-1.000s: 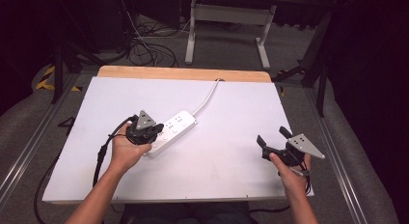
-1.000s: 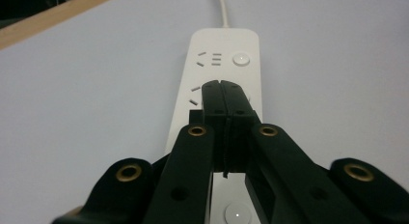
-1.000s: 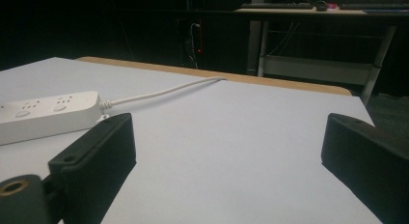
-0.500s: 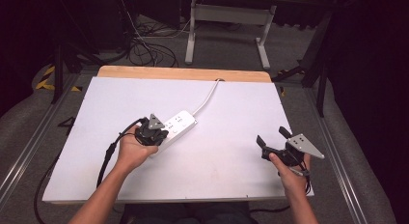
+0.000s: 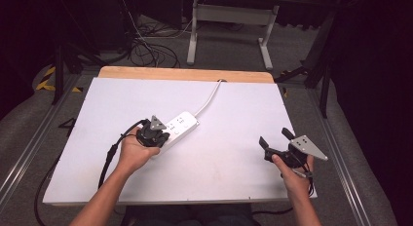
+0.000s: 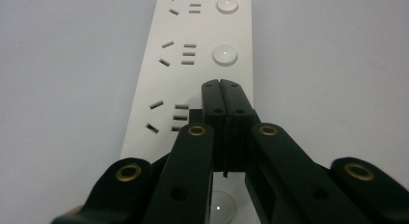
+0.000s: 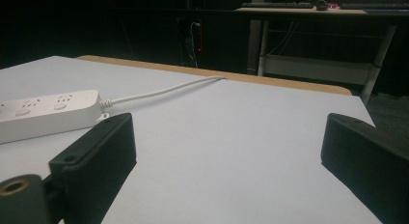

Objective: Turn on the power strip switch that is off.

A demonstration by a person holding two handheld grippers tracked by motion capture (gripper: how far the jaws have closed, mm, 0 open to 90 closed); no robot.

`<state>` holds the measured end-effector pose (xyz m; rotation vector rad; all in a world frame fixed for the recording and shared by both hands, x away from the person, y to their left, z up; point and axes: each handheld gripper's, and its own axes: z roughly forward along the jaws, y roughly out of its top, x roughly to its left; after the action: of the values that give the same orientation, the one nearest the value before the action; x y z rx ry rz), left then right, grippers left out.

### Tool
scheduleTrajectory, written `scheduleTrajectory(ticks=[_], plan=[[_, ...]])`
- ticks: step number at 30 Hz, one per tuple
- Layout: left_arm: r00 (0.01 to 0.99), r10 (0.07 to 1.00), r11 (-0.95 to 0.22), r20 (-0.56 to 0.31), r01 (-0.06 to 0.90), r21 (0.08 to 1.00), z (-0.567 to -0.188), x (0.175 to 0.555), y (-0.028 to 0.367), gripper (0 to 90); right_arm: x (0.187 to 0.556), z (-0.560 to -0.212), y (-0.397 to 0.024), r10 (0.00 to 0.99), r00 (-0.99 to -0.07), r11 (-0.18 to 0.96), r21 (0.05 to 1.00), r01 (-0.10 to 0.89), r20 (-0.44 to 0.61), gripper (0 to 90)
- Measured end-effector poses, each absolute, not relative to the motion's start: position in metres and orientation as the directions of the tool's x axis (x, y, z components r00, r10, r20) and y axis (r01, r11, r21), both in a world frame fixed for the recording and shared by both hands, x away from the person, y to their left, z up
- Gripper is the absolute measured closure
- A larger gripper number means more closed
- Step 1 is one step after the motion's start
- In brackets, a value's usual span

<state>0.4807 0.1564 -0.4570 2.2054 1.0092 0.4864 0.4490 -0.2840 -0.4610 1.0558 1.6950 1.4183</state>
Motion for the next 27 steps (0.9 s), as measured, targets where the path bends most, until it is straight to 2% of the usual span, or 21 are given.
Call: scheduleTrajectory(ticks=[3, 5, 7, 12, 16, 18, 27], plan=[[0.63, 0.775, -0.479, 0.052, 0.532, 0.698, -0.4584, 0.4809, 0.1572, 90.0, 0.4487, -0.4608, -0.284, 0.898, -0.44, 0.077, 0.984, 0.159, 0.0, 6.1], [0.61, 0.788, -0.486, 0.085, 0.53, 0.695, -0.4586, 0.4817, 0.16, 90.0, 0.4485, -0.4605, -0.2839, 0.898, -0.439, 0.077, 0.985, 0.154, -0.002, 6.1], [0.616, 0.787, -0.459, 0.036, 0.544, 0.702, -0.4591, 0.4827, 0.1646, 90.0, 0.4483, -0.4604, -0.2837, 0.899, -0.439, 0.075, 0.985, 0.155, 0.001, 6.1], [0.623, 0.779, -0.48, 0.065, 0.528, 0.701, -0.4589, 0.4806, 0.162, 90.0, 0.4487, -0.4605, -0.2841, 0.898, -0.439, 0.076, 0.985, 0.158, 0.001, 6.1], [0.619, 0.783, -0.466, 0.055, 0.525, 0.712, -0.4582, 0.4821, 0.1638, 90.0, 0.4489, -0.4602, -0.2841, 0.898, -0.44, 0.073, 0.985, 0.157, 0.004, 6.1], [0.632, 0.775, -0.448, 0.02, 0.527, 0.722, -0.4578, 0.4819, 0.1625, 90.0, 0.4494, -0.4604, -0.2846, 0.899, -0.439, 0.072, 0.985, 0.157, 0.004, 6.1], [0.626, 0.779, -0.454, 0.036, 0.524, 0.72, -0.4618, 0.4797, 0.1572, 90.0, 0.4484, -0.4597, -0.2861, 0.901, -0.435, 0.068, 0.986, 0.154, 0.006, 6.1]])
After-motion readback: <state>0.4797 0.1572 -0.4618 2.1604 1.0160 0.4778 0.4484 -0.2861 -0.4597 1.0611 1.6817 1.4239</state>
